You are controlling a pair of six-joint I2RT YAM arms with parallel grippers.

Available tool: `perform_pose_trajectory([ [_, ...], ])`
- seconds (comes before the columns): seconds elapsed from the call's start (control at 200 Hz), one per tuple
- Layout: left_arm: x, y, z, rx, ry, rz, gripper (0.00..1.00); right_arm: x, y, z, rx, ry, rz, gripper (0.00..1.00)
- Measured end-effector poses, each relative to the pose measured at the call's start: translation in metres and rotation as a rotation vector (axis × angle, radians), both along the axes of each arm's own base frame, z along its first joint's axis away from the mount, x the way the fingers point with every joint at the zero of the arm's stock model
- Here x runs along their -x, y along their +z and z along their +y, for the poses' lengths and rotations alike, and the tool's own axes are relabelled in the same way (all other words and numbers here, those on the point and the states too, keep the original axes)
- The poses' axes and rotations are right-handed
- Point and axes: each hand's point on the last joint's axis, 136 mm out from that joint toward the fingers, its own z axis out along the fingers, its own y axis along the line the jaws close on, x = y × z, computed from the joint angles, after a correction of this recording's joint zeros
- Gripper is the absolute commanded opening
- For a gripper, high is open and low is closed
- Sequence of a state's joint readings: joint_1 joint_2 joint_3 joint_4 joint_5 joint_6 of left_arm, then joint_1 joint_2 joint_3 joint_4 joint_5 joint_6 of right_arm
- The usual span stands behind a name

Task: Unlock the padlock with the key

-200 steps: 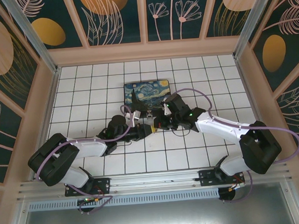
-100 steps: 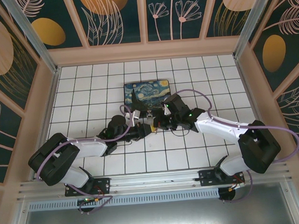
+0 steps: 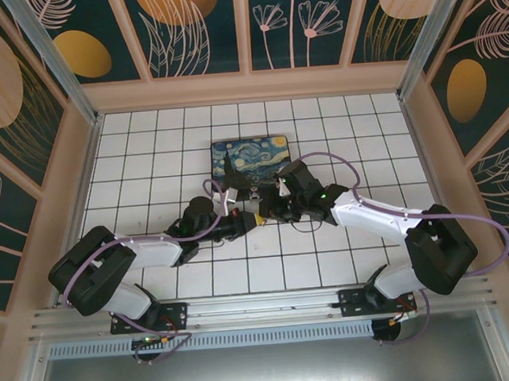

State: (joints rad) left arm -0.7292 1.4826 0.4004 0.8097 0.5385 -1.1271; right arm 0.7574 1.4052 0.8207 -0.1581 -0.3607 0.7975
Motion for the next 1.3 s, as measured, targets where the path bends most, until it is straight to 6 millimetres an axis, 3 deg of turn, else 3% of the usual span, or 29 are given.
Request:
perform_pose_trajectory([
  [0.215,-0.001,0.009,0.010,0.053,0.009,-0.050,0.04,0.005,0.015,-0.015,-0.095,-0.019,-0.048,0.31],
  [0.405,0.004,0.038,0.008,0.136,-0.041,-0.139,0.04,0.010,0.030,-0.028,-0.273,-0.027,-0.122,0.32],
  [0.656,0.011,0.072,0.006,0.229,-0.084,-0.224,0.05,0.015,0.064,-0.022,-0.489,0.025,-0.253,0.31],
  [0.926,0.010,0.086,0.003,0.269,-0.088,-0.238,0.05,0.019,0.097,-0.019,-0.617,0.064,-0.343,0.29],
  [1.301,0.009,0.097,0.002,0.303,-0.086,-0.248,0.05,0.021,0.101,-0.015,-0.636,0.079,-0.354,0.29],
])
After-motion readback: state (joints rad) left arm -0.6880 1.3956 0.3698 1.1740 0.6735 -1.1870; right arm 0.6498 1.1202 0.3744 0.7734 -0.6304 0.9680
